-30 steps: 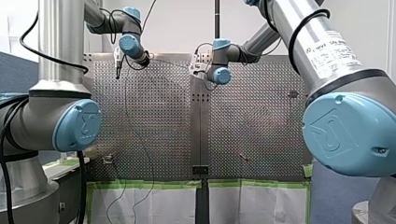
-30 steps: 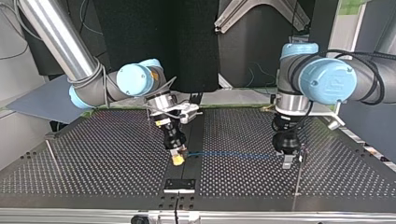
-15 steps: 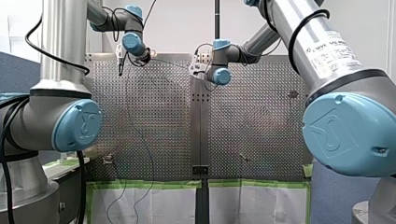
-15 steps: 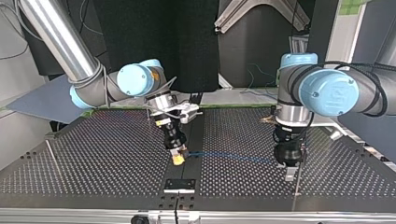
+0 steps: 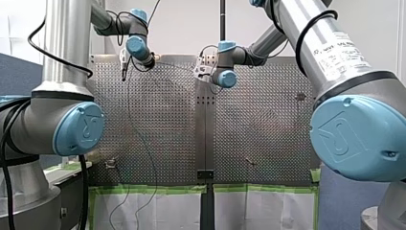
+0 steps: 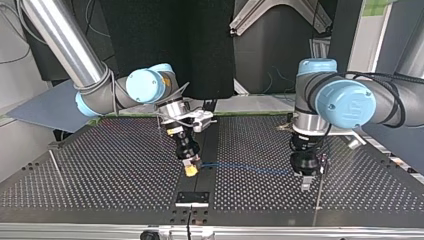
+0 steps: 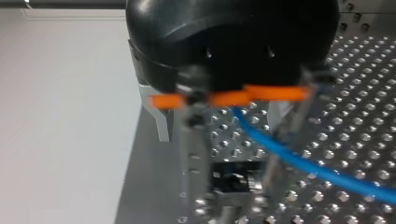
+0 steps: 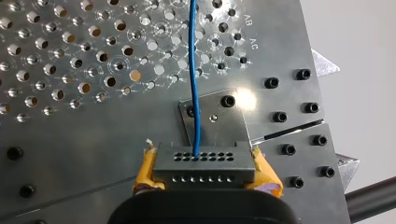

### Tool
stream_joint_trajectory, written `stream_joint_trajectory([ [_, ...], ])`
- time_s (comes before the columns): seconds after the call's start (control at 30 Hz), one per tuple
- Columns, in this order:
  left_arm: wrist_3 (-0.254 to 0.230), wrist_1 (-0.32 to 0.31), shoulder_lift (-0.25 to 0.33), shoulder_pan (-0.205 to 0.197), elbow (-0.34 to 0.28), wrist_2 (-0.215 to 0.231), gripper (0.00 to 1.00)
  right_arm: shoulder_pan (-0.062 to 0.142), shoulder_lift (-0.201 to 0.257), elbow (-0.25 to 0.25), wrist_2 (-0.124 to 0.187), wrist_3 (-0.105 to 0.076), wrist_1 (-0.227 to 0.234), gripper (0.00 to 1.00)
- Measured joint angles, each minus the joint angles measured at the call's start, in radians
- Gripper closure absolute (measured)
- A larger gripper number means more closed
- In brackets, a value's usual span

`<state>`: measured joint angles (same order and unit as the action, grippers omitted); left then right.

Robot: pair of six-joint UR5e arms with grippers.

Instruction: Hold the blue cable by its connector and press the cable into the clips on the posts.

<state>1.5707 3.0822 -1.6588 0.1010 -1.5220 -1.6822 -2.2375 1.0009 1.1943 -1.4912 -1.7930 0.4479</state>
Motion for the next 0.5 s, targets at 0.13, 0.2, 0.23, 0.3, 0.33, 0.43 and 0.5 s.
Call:
stream_joint_trajectory([
  [0.13,0.002,-0.004,-0.006,0.001,0.0,-0.002,0.0,0.0,-0.001,0.0,0.001,0.001,-0.001,1.0],
  [0.2,0.003,-0.005,-0.007,0.002,0.0,-0.007,0.0,0.0,-0.001,0.0,0.001,0.001,-0.001,1.0],
  [0.23,0.004,-0.006,-0.007,0.002,0.001,-0.01,0.0,0.0,-0.001,0.0,0.001,0.001,-0.001,1.0],
  [0.3,0.005,-0.006,-0.007,0.002,0.001,-0.015,0.0,0.0,-0.001,0.0,0.0,0.001,-0.001,1.0],
  [0.33,0.005,-0.006,-0.007,0.002,0.001,-0.016,0.0,0.0,-0.001,0.0,0.0,0.001,-0.001,1.0],
  [0.43,0.005,-0.006,-0.007,0.002,0.001,-0.02,0.0,0.0,-0.002,0.0,0.0,0.001,-0.001,1.0],
  [0.5,0.006,-0.006,-0.007,0.002,0.001,-0.025,0.04,0.0,-0.002,0.0,0.0,0.001,-0.001,1.0],
])
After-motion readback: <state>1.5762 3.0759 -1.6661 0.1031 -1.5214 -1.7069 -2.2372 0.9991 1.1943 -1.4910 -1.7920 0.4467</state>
